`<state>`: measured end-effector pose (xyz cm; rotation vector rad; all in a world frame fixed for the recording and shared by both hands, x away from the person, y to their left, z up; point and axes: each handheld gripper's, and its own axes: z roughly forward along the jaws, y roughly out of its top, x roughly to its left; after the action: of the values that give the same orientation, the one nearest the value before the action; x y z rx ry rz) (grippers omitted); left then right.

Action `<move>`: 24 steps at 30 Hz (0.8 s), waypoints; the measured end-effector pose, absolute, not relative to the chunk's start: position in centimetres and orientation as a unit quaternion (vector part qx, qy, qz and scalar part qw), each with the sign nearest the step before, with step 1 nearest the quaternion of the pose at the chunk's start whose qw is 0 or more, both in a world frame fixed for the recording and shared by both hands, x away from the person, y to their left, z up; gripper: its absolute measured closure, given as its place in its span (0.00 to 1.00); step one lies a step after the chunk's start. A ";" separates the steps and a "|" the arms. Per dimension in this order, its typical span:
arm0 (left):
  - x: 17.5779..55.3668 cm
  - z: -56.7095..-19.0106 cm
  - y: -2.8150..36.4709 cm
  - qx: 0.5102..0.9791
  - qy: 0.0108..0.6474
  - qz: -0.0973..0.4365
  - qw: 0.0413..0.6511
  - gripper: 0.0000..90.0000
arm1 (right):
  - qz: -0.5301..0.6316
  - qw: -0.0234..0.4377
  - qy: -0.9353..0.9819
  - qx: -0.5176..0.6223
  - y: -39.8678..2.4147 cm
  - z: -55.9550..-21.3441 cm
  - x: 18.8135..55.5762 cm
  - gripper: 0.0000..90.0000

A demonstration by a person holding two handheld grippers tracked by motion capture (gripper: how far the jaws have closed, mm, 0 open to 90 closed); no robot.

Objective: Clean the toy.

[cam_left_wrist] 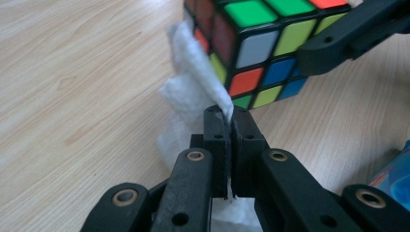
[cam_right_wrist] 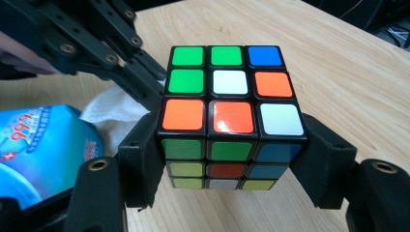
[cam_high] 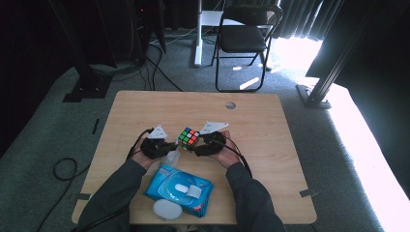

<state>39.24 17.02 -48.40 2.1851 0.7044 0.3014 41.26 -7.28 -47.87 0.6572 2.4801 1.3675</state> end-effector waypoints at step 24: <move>38.2 -46.7 16.1 0.874 0.236 0.128 0.404 0.97 | 0.453 0.113 0.856 0.220 -6.5 -48.6 41.1 0.38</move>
<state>38.18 16.10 -46.73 2.2077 0.5957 0.3230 41.13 -6.53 -48.61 0.6461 2.5116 1.3293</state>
